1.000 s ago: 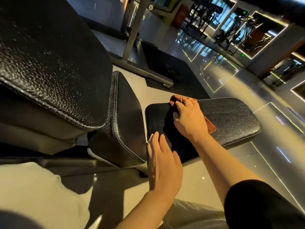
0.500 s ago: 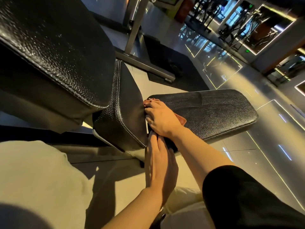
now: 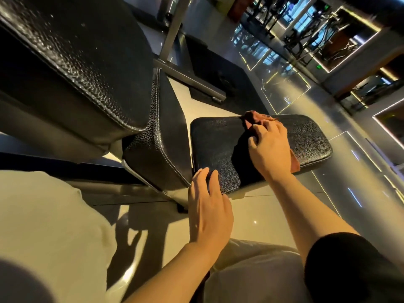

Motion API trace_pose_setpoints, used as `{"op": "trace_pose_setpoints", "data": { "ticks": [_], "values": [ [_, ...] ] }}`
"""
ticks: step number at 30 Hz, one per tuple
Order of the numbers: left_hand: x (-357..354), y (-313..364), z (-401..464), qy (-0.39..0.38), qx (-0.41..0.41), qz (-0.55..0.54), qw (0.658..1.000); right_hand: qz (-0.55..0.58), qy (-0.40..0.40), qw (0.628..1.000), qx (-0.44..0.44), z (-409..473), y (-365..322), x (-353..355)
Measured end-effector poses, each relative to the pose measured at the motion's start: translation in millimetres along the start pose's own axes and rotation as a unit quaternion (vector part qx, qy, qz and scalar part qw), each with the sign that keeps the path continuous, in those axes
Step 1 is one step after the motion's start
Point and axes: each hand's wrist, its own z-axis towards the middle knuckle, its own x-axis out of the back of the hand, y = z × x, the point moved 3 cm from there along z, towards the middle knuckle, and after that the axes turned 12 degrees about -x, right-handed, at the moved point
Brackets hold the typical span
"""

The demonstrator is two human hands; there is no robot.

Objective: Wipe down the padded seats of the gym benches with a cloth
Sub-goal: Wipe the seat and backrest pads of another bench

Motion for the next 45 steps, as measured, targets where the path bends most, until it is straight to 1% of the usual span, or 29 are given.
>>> {"op": "trace_pose_setpoints", "data": {
  "ticks": [1,3,4,5,6,7,8,9,10,13,15,17,20,23,26,28,30,33,37,42,45],
  "values": [
    [1,0,0,0.001,-0.003,-0.003,1.000,0.007,-0.004,1.000,0.007,-7,-13,-4],
    [-2,-2,2,0.004,-0.007,0.011,1.000,0.019,-0.025,0.997,0.064,-24,-42,-13],
    [-5,-5,2,0.017,-0.004,0.018,1.000,0.027,-0.039,0.994,0.100,-31,-56,-17],
    [-7,-8,3,0.049,0.006,0.021,0.999,0.035,-0.055,0.989,0.130,-37,-68,-23],
    [-8,-12,4,0.081,0.015,0.022,0.996,0.039,-0.071,0.985,0.150,-41,-76,-28],
    [-6,-13,4,0.092,0.018,0.030,0.995,0.040,-0.084,0.982,0.162,-43,-82,-32],
    [-5,-12,6,0.091,0.012,0.036,0.995,0.039,-0.092,0.981,0.166,-43,-84,-34],
    [-6,-11,6,0.073,0.001,0.042,0.996,0.039,-0.093,0.981,0.166,-42,-84,-36],
    [-7,-10,6,0.051,-0.006,0.044,0.998,0.039,-0.092,0.981,0.166,-40,-82,-37],
    [-7,-8,9,0.034,0.007,0.041,0.999,0.024,-0.080,0.983,0.166,-32,-74,-35],
    [-4,1,13,0.012,-0.024,0.058,0.998,0.019,-0.059,0.986,0.152,-24,-64,-29],
    [0,15,18,-0.009,-0.071,0.063,0.995,0.016,-0.027,0.993,0.118,-11,-44,-19],
    [-2,31,25,-0.027,-0.104,0.037,0.993,0.008,0.002,0.999,0.052,11,-3,-2],
    [-11,41,25,-0.043,-0.118,0.016,0.992,0.007,0.026,1.000,-0.015,26,40,18],
    [-16,44,22,-0.040,-0.117,0.010,0.992,0.010,0.056,0.994,-0.088,34,74,31],
    [-19,43,22,-0.039,-0.113,0.005,0.993,0.013,0.071,0.990,-0.121,35,81,32],
    [-20,43,21,-0.039,-0.114,0.003,0.993,0.018,0.080,0.988,-0.133,32,78,30],
    [-19,40,20,-0.033,-0.117,-0.002,0.993,0.016,0.085,0.987,-0.135,23,69,28],
    [-13,32,18,-0.030,-0.114,0.000,0.993,0.017,0.091,0.991,-0.095,3,52,22],
    [-3,18,11,-0.028,-0.085,0.016,0.996,0.030,0.091,0.995,-0.038,-24,20,10],
    [5,11,1,-0.037,-0.050,0.019,0.998,0.032,0.071,0.997,0.001,-40,-4,-3]
  ]
}}
